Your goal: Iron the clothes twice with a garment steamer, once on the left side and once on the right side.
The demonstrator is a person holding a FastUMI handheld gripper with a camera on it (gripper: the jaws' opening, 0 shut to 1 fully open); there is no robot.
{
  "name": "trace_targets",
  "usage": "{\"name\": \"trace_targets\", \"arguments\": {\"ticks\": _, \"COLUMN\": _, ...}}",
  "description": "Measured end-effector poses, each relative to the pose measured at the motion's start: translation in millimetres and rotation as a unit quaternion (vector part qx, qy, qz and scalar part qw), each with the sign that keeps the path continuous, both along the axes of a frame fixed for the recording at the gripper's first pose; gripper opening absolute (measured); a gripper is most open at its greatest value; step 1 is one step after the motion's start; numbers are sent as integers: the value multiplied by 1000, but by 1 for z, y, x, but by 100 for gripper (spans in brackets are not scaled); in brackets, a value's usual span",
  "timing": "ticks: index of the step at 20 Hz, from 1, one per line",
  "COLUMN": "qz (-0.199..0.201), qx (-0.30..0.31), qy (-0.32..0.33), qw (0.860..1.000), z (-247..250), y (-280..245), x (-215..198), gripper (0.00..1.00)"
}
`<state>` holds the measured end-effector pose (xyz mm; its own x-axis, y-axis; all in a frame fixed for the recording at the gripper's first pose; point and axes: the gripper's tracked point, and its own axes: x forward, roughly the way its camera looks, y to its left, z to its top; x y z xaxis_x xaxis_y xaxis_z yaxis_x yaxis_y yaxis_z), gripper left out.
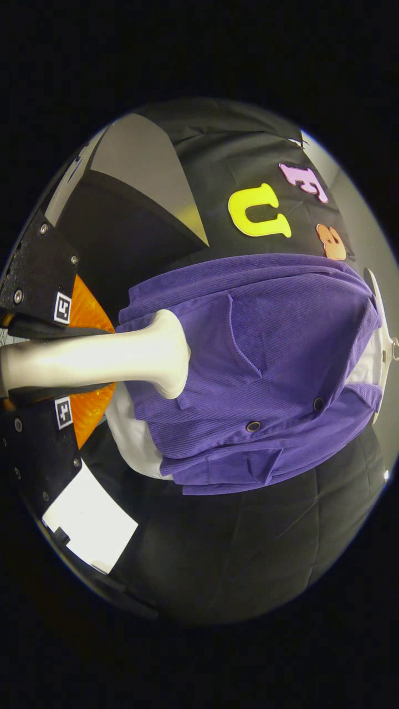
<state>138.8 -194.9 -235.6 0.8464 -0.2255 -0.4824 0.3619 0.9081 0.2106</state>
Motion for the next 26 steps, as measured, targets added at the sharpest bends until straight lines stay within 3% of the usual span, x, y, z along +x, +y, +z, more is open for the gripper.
{"name": "trace_targets", "arguments": {"ticks": 13, "qz": -12, "qx": 37, "qy": -101, "qw": 994, "z": 123, "y": -73, "x": -29, "gripper": 34}}
{"name": "trace_targets", "arguments": {"ticks": 26, "qz": -58, "qx": 65, "qy": -213, "qw": 973, "z": 259, "y": -164, "x": 22, "gripper": 33}}
